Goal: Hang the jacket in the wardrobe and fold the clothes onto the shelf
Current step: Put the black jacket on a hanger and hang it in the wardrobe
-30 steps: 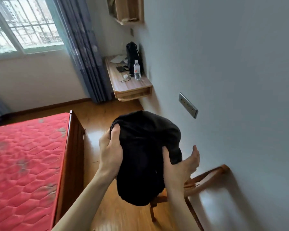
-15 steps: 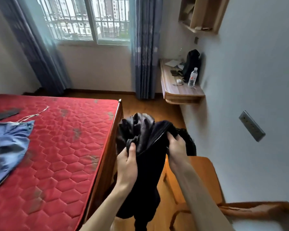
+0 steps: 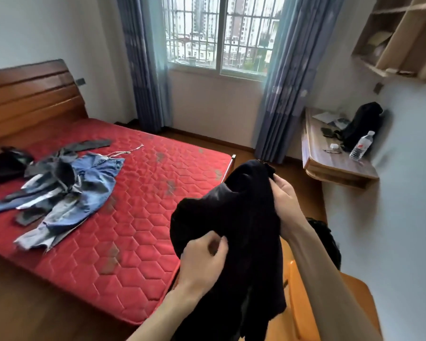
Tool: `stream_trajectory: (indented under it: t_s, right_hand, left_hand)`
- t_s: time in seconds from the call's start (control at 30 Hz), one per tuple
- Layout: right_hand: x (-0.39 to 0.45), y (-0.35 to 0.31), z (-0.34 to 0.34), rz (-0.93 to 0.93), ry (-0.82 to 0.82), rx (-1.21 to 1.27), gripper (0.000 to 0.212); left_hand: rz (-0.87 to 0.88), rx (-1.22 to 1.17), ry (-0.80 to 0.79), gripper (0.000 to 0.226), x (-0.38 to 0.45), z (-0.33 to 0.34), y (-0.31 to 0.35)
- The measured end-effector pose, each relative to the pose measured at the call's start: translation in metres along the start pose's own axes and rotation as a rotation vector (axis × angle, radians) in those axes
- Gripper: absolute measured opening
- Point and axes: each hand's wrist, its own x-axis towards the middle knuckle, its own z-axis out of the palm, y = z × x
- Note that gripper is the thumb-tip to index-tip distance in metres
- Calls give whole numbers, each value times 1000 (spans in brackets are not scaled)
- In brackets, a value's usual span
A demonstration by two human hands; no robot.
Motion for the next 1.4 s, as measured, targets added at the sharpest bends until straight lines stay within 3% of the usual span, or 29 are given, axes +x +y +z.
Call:
stream_trajectory:
  t_s: [0.13,0.2,0.27,0.33,0.43,0.57,0.7,0.83,0.9,1.0,1.13,1.3,1.4]
  right_hand:
    - [3,-5,20,15,-173,-30,24]
    - [5,-4,28,13,-278,-73,27]
    - [7,-4,33,3,-345,-107,30]
    - [10,-5,35,-1,-387,-142,30]
    - [15,-7,37,32,-429,-194,30]
    - [25,-4,40,-66,-443,-365,28]
    - [27,-2,39,-151,-387,-346,30]
    - [20,17,37,-583,-259,-625,44]
    - [23,28,42,-733,-242,-631,46]
    - [33,26,51,-726,-338,-510,37]
    - [53,6,75,-777,-431,-566,41]
    - [57,-34,139,-1025,-559,-587,39]
    - [51,-57,185,-1070,-687,-504,35]
  left_hand:
    - [379,-28,397,9,22,-48,36]
    - [483,27,335,31,44,-68,52]
    - [518,78,82,51,65,-84,60]
    - [514,68,-139,49,77,-94,67]
    - [417,-7,-215,37,80,-95,68]
    - [394,77,-29,27,76,-88,66]
    - [444,109,122,24,74,-86,77]
    - [392,121,304,24,76,-92,90]
    - [382,176,374,25,76,-99,95]
    - [346,284,403,28,74,-116,99]
    - [257,393,413,35,64,-150,88]
    - [265,515,619,42,43,-196,71]
    - [222,564,697,36,31,-223,65]
